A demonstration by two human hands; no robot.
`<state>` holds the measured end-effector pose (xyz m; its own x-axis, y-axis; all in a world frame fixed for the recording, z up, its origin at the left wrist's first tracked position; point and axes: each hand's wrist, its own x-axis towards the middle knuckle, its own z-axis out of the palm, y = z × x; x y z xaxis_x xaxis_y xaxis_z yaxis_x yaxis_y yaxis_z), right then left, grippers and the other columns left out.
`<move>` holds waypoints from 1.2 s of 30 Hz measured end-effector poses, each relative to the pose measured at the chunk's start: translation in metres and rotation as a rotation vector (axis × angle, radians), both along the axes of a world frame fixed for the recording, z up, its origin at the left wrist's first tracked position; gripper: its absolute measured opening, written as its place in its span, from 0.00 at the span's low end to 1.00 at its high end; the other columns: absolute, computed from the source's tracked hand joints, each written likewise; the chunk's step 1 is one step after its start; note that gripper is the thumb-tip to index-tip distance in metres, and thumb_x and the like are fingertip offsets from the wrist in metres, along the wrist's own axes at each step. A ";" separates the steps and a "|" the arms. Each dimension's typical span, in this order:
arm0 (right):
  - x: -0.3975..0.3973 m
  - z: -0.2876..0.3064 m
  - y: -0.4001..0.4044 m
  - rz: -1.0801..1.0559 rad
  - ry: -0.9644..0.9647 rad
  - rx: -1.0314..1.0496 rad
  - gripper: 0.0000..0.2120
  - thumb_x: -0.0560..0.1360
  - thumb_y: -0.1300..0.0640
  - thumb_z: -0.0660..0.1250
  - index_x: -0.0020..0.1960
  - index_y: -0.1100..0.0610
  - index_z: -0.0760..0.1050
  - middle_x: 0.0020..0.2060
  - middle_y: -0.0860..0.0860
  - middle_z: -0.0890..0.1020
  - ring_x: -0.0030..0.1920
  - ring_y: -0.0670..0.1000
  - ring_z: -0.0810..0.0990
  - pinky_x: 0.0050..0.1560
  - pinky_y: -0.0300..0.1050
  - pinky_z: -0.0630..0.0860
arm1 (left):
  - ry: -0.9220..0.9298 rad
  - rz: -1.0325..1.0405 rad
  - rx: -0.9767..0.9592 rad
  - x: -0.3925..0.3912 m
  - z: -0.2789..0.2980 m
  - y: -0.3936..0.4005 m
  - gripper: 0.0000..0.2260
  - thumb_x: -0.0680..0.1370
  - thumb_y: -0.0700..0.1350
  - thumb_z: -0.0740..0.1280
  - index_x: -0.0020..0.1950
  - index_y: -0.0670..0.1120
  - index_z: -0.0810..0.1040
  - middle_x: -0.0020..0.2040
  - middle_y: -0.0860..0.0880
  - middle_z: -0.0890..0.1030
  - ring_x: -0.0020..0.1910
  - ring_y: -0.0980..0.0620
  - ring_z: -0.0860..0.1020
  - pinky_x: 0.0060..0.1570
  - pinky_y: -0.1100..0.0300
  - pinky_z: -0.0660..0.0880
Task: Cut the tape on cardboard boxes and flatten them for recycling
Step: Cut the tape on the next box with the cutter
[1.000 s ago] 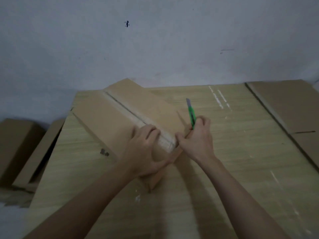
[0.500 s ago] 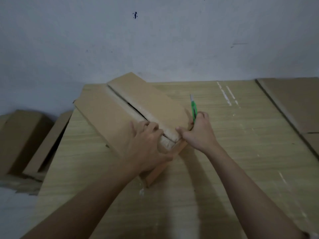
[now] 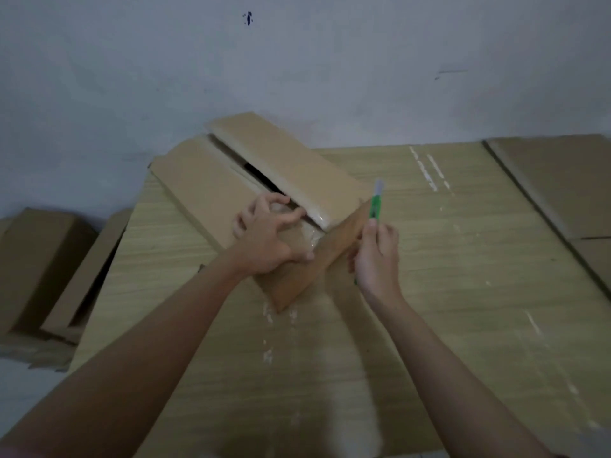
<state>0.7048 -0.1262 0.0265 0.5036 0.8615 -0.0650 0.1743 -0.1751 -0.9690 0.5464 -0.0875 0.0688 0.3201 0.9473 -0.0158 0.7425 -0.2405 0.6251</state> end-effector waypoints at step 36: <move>-0.015 -0.029 0.003 0.054 0.160 0.024 0.19 0.78 0.60 0.59 0.68 0.56 0.71 0.37 0.36 0.67 0.39 0.36 0.65 0.43 0.37 0.65 | 0.074 -0.005 -0.020 0.016 -0.005 0.016 0.32 0.68 0.56 0.74 0.70 0.57 0.69 0.68 0.62 0.65 0.72 0.53 0.51 0.71 0.43 0.43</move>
